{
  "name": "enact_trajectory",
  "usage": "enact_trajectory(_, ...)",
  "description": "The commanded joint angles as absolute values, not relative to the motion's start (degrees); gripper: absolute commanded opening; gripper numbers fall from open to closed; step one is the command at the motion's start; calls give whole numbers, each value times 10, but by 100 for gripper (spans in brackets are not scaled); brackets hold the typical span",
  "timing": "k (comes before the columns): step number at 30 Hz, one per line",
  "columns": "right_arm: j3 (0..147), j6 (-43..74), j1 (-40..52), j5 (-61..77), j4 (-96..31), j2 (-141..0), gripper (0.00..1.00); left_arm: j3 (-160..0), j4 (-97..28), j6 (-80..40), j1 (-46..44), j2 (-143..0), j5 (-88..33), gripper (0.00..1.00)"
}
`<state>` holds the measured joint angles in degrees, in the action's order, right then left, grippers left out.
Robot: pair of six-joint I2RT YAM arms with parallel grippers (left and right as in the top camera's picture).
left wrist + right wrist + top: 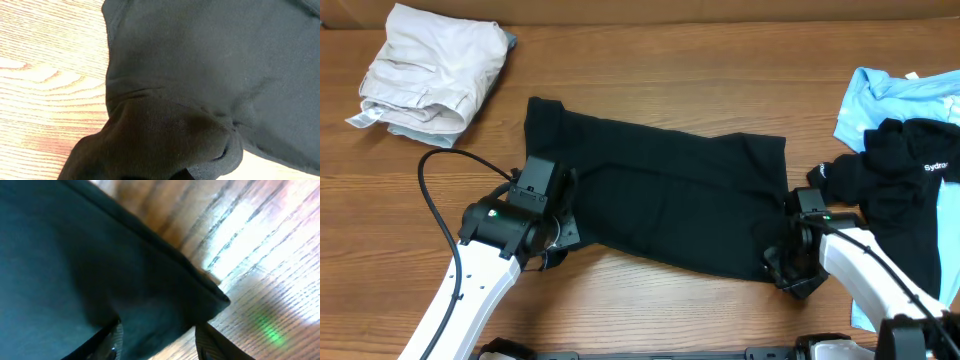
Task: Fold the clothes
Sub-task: 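Grasp the bottom hem and fold it up toward the collar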
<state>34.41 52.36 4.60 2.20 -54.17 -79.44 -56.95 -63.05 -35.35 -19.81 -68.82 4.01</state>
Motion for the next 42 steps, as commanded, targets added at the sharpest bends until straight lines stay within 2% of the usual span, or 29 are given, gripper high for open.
enact_trajectory(1,341,530,48,27,-540,-815,51,-582,-632,-342,-195,-690,62,4)
enact_trajectory(4,341,530,48,31,-536,-823,50,-582,-632,-342,-195,-690,62,4)
enact_trajectory(6,341,530,48,31,-536,-823,43,-582,-631,-342,-195,-690,65,4)
enact_trajectory(7,341,530,48,31,-536,-823,36,-582,-630,-342,-195,-690,67,4)
enact_trajectory(9,341,530,48,31,-536,-823,8,-582,-631,-342,-195,-690,79,4)
enact_trajectory(10,342,529,48,32,-536,-823,4,-583,-631,-342,-195,-690,84,4)
enact_trajectory(14,357,492,47,63,-542,-819,4,-596,-639,-336,-195,-690,85,4)
enact_trajectory(29,523,409,47,61,-748,-669,4,-657,-699,-332,-195,-690,112,4)
enact_trajectory(36,546,387,47,56,-672,-686,4,-657,-623,-331,-195,-721,167,4)
enact_trajectory(42,546,368,47,31,-571,-756,4,-657,-507,-317,-195,-808,201,4)
